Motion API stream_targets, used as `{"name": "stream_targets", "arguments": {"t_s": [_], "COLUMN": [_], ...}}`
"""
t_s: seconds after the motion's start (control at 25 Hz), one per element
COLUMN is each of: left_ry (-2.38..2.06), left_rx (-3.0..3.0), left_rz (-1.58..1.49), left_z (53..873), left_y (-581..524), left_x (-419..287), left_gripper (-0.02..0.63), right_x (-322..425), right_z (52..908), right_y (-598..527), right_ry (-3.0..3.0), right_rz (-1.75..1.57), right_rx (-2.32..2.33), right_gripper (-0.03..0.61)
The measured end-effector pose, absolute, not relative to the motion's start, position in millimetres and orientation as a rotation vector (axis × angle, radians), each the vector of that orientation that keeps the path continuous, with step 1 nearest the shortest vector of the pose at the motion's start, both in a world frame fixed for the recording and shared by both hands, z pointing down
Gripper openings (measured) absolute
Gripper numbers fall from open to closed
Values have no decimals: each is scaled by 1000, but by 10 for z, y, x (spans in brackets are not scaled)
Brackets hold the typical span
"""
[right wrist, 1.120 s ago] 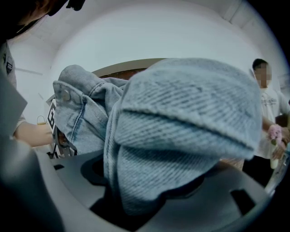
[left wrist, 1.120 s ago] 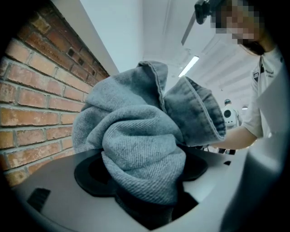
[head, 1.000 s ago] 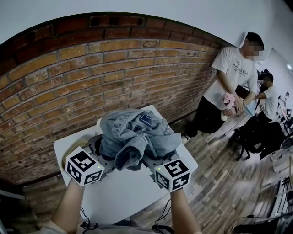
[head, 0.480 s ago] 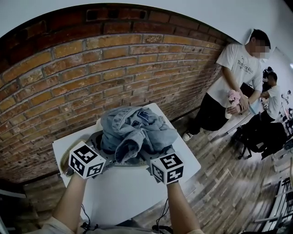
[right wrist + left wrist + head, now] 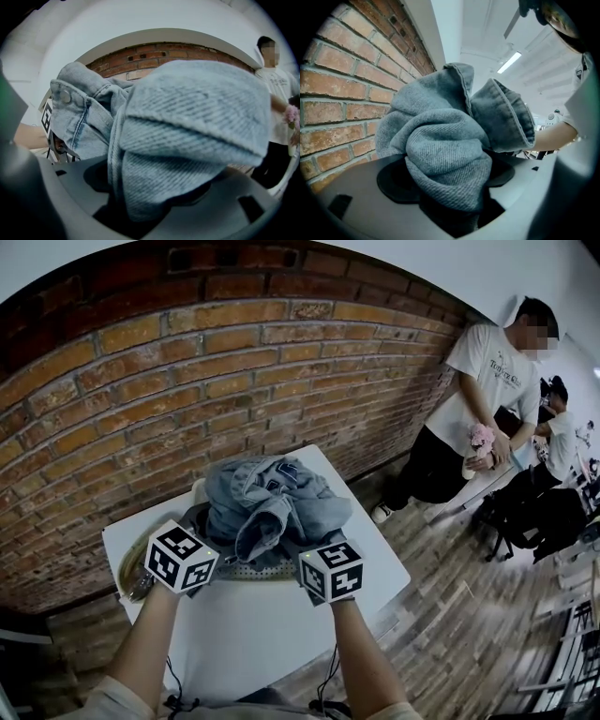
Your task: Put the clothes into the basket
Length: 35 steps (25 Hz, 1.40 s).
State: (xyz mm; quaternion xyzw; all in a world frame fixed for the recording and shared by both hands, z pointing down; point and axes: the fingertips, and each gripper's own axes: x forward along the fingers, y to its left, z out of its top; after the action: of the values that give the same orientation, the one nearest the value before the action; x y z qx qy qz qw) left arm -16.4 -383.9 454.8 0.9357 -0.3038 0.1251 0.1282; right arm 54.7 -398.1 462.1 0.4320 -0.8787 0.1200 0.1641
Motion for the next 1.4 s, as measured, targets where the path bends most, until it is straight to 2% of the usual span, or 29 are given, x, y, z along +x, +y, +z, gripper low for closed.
{"name": "stream_targets", "arguments": {"t_s": [0.44, 1.4], "left_ry": [-877, -916], "left_rx": [2590, 2210], "left_rz": [442, 813], "left_z": [4941, 5850], "left_y": [-3965, -4053], "left_x": [-134, -188], "left_gripper": [377, 399], "right_x": [593, 732], "right_z": [5031, 6011], "right_y": [-4097, -4091], "right_ry": [-2415, -2027], "right_rz": [487, 876], "right_rx": [1202, 1068], "right_gripper": [299, 302]}}
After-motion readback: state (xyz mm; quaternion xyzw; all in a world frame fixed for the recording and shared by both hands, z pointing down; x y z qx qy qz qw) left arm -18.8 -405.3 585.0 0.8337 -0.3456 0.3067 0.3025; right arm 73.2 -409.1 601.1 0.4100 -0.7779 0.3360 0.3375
